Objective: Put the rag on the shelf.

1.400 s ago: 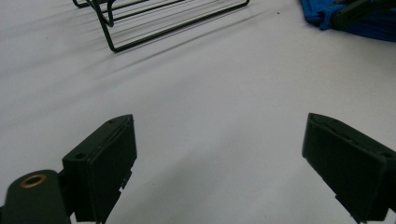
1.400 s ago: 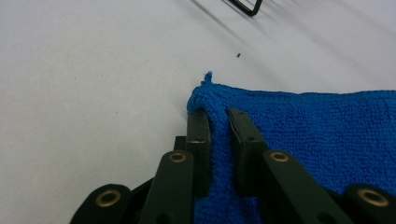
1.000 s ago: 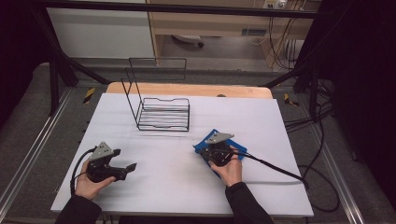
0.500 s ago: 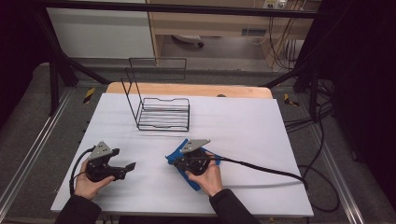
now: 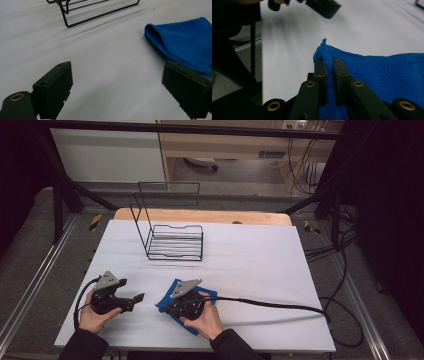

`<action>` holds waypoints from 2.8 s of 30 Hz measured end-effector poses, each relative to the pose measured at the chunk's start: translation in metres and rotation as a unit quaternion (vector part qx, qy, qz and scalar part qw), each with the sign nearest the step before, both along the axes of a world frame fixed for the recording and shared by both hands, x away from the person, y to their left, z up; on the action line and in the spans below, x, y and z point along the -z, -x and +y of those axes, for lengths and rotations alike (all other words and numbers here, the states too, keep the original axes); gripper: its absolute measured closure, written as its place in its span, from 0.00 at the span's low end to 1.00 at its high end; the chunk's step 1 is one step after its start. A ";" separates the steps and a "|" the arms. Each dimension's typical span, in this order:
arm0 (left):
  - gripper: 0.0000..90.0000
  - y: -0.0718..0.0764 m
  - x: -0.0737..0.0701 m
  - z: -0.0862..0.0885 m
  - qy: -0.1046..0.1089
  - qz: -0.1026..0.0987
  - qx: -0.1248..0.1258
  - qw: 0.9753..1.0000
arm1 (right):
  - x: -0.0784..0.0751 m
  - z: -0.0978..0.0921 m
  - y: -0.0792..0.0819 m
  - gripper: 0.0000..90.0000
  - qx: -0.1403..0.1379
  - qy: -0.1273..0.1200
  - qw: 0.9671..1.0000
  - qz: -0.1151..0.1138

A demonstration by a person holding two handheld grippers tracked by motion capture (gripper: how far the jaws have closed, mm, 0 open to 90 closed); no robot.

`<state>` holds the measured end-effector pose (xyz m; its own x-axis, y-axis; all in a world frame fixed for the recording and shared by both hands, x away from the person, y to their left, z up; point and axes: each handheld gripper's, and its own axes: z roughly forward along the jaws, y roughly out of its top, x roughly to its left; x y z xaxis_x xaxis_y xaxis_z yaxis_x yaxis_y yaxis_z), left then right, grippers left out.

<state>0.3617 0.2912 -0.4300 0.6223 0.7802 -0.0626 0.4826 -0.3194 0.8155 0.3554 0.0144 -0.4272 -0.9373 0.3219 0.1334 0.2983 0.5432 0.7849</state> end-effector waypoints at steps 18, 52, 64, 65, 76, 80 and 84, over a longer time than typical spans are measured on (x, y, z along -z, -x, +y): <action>0.11 0.000 -0.002 -0.001 0.004 0.005 0.002 1.000 | -0.016 -0.016 0.005 0.39 0.020 -0.015 1.000 -0.004; 0.12 -0.002 -0.002 -0.016 -0.001 0.019 0.010 1.000 | 0.015 -0.115 -0.050 0.98 0.230 0.001 0.973 0.033; 0.16 -0.009 -0.014 -0.031 0.012 0.029 0.004 0.999 | 0.002 -0.126 -0.058 0.64 0.219 -0.016 0.975 0.011; 0.17 -0.010 -0.016 -0.035 0.009 0.029 0.005 1.000 | 0.000 -0.130 -0.057 0.57 0.222 -0.023 0.975 0.010; 0.35 -0.044 -0.008 -0.083 -0.018 0.081 -0.003 0.997 | 0.004 -0.170 -0.038 0.20 0.237 -0.041 0.971 0.010; 0.50 -0.053 0.002 -0.087 -0.025 0.099 -0.006 0.995 | 0.009 -0.174 -0.038 0.17 0.239 -0.034 0.970 0.017; 0.61 -0.056 0.008 -0.091 -0.023 0.112 0.008 0.993 | 0.009 -0.173 -0.039 0.16 0.237 -0.043 0.970 0.022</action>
